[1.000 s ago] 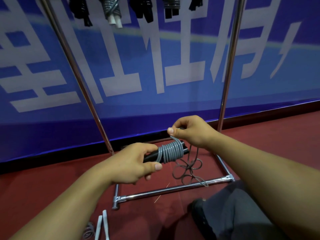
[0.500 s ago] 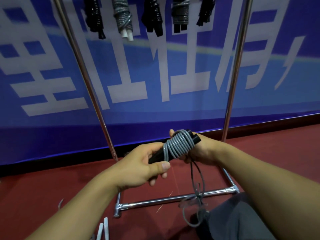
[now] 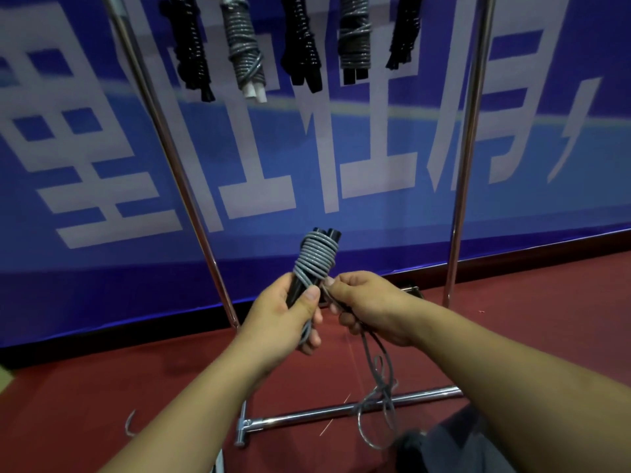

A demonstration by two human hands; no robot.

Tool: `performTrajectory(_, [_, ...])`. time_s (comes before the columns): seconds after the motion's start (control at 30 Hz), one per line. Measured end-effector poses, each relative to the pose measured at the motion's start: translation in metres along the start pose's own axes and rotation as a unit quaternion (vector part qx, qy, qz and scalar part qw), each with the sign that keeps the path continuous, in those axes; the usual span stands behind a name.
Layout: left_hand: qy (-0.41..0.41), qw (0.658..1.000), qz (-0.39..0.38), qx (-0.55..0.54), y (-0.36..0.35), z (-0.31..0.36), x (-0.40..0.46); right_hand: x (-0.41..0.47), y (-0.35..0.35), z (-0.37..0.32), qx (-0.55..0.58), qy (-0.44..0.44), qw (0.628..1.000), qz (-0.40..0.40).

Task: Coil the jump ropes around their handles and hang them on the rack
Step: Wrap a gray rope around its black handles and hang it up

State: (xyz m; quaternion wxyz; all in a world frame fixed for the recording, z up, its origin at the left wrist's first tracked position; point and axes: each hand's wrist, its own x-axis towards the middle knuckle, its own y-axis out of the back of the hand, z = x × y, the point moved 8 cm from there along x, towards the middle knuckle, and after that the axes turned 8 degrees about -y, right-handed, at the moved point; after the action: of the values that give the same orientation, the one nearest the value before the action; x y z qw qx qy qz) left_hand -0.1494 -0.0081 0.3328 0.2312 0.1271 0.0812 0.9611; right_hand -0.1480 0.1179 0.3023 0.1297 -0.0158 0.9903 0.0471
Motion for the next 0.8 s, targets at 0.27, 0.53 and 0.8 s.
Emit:
performTrajectory(0.27, [-0.002,0.986,0.065,0.155,0.016,-0.012,0.008,-0.004,-0.010,0.008,-0.035,-0.057,0.998,-0.003])
performTrajectory(0.53, [-0.005,0.963,0.103,0.249,0.032,-0.024,0.018,-0.008,-0.014,0.008,-0.090,-0.055,0.994,-0.008])
performTrajectory(0.8, [-0.007,0.939,0.115,0.324,0.045,-0.027,0.019,-0.016,-0.019,0.005,-0.151,-0.048,0.987,-0.020])
